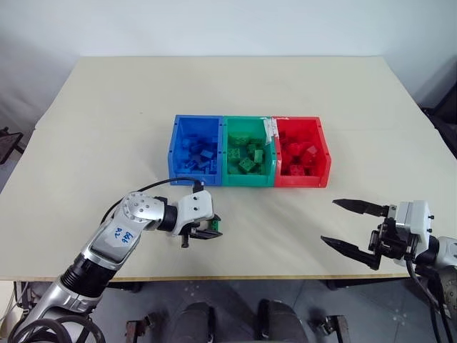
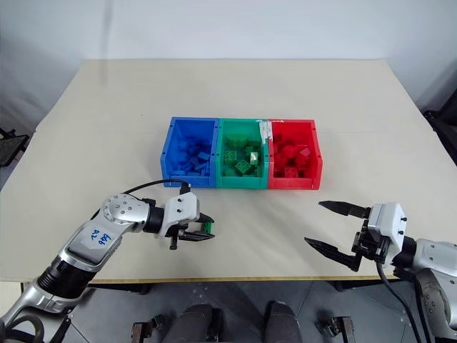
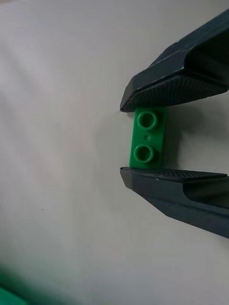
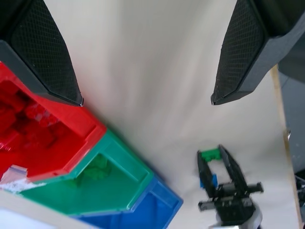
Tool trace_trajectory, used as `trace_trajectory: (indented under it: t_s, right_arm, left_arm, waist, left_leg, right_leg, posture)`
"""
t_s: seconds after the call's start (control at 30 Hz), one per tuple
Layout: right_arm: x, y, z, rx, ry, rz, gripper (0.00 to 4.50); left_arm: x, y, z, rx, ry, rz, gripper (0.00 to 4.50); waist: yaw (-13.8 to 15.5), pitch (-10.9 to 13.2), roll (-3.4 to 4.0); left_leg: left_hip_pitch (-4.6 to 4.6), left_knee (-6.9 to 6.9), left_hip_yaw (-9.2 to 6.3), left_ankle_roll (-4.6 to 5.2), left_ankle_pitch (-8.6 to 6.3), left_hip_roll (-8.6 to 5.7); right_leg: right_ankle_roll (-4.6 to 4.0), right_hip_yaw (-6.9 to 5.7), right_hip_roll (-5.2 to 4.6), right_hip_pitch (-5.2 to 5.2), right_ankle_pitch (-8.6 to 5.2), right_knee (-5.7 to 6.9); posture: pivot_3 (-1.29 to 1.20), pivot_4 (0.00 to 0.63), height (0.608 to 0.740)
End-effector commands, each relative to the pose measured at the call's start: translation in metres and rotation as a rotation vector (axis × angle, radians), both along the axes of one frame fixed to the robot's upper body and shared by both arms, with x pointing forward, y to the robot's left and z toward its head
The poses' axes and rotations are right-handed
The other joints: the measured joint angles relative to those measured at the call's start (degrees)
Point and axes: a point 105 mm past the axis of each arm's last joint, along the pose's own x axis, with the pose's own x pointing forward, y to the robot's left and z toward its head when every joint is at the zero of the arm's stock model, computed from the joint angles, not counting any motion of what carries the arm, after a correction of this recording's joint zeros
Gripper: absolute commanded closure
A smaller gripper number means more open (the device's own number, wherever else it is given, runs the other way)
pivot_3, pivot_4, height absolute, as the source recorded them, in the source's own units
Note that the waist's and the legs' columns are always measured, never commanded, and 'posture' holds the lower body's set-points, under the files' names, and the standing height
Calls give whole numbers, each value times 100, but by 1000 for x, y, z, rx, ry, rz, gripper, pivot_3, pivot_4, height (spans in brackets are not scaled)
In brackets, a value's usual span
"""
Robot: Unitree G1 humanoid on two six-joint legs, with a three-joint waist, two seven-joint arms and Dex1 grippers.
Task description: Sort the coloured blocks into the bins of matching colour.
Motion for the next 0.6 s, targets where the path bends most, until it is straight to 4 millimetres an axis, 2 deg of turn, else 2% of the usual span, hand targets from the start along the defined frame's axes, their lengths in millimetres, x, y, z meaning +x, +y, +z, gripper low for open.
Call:
trace_trajectory:
  t_s: [0.03, 0.17, 0.3, 0.4, 0.47, 0.6]
  right_arm:
    - [2, -3, 17, 68, -76, -56, 0]
    - [9, -10, 27, 146, -120, -150, 0]
    - [12, -17, 36, 202, -179, -243, 0]
    - [12, -19, 37, 199, -199, -278, 0]
    - [11, -17, 36, 197, -203, -284, 0]
    - [10, -12, 36, 198, -210, -284, 0]
  left_arm:
    - [15, -17, 49, -245, -123, 8, 3039]
    - [35, -29, 77, -358, -210, 16, 3039]
    - [76, -47, 115, -476, -320, 116, 3039]
    - [95, -59, 120, -475, -337, 142, 3039]
    - [98, -66, 119, -479, -328, 128, 3039]
    - [99, -71, 113, -485, -311, 113, 1769]
  waist:
    - [45, 3, -5]
    - [128, 3, -6]
    - [145, 3, -5]
    - [143, 3, -6]
    - [132, 2, -5]
    - [97, 3, -6]
  left_leg:
    - [-7, 3, -4, 3, 2, -3]
    - [-14, 14, -11, 6, 3, -10]
    - [-10, 10, -4, 8, 5, -13]
    - [-15, 8, 2, 10, 6, -26]
    - [-14, -1, 4, 11, 7, -45]
    - [-14, -11, 8, 12, 7, -44]
  right_leg:
    - [3, -2, -3, -1, 2, -2]
    - [12, -5, -7, 1, 7, -2]
    - [13, -9, -4, 1, 8, -1]
    - [18, -10, -4, 0, 10, -7]
    - [19, -9, -5, -2, 10, -10]
    - [19, -10, -4, -9, 10, -13]
  posture:
    - [0, 150, 740]
    - [0, 150, 740]
    - [0, 150, 740]
    - [0, 150, 740]
    - [0, 150, 740]
    - [0, 150, 740]
